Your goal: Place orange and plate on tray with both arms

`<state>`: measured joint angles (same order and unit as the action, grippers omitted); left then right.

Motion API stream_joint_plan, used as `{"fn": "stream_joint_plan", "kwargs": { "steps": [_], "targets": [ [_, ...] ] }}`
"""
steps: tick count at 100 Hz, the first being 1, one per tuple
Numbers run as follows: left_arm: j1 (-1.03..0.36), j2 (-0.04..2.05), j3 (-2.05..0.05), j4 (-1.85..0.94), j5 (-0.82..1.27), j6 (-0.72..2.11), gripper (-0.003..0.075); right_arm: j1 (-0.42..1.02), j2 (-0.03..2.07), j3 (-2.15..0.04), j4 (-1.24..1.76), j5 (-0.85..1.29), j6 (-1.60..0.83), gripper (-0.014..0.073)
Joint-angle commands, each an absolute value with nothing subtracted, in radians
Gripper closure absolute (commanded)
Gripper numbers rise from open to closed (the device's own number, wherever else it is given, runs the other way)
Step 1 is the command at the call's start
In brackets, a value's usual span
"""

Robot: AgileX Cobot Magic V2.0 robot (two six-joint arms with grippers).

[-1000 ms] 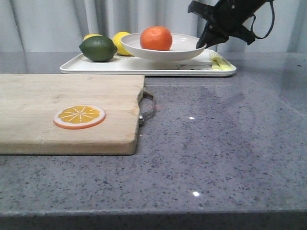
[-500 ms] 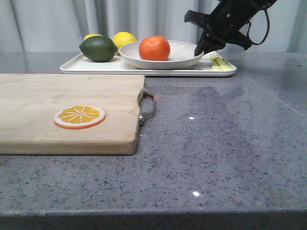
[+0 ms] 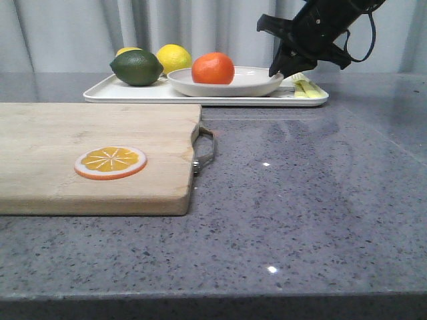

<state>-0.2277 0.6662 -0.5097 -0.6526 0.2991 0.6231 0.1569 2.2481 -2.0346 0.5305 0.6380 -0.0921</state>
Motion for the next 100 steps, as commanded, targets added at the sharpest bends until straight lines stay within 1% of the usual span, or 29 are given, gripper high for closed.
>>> {"fn": "stream_joint_plan", "kwargs": {
  "steps": [1, 7, 10, 14, 19, 27, 38, 58, 75, 87, 100],
  "targets": [
    [-0.227, 0.663, -0.537, -0.671, 0.234, 0.61, 0.0132, 0.154, 2.177, -2.072, 0.556, 0.569, -0.099, 0.0224],
    [-0.227, 0.663, -0.537, -0.671, 0.234, 0.61, 0.0132, 0.153, 2.171, -2.074, 0.557, 0.551, -0.099, 0.0137],
    [-0.227, 0.663, -0.537, -0.671, 0.234, 0.61, 0.0132, 0.153, 2.169, -2.08, 0.557, 0.548, -0.099, 0.0108],
    [-0.227, 0.663, -0.537, -0.671, 0.234, 0.61, 0.0132, 0.15, 2.163, -2.091, 0.557, 0.553, -0.099, 0.0077],
    [-0.227, 0.663, -0.537, -0.671, 0.234, 0.61, 0.0132, 0.148, 2.155, -2.11, 0.557, 0.566, -0.099, 0.0062],
    [-0.227, 0.663, -0.537, -0.671, 0.234, 0.61, 0.0132, 0.145, 2.131, -2.149, 0.556, 0.607, -0.105, 0.0064],
    [-0.227, 0.663, -0.537, -0.671, 0.234, 0.61, 0.0132, 0.145, 2.075, -2.189, 0.558, 0.68, -0.21, 0.0064],
    [-0.227, 0.663, -0.537, -0.671, 0.234, 0.61, 0.0132, 0.145, 1.934, -2.187, 0.564, 0.72, -0.342, 0.0065],
    [-0.227, 0.663, -0.537, -0.671, 0.24, 0.61, 0.0132, 0.145, 1.823, -2.181, 0.57, 0.86, -0.441, 0.0065],
    [-0.227, 0.663, -0.537, -0.671, 0.252, 0.61, 0.0132, 0.145, 1.742, -2.137, 0.595, 0.93, -0.486, 0.0065],
    [-0.227, 0.663, -0.537, -0.671, 0.252, 0.61, 0.0132, 0.145, 1.635, -2.019, 0.653, 0.904, -0.582, 0.0065]
  ]
}}
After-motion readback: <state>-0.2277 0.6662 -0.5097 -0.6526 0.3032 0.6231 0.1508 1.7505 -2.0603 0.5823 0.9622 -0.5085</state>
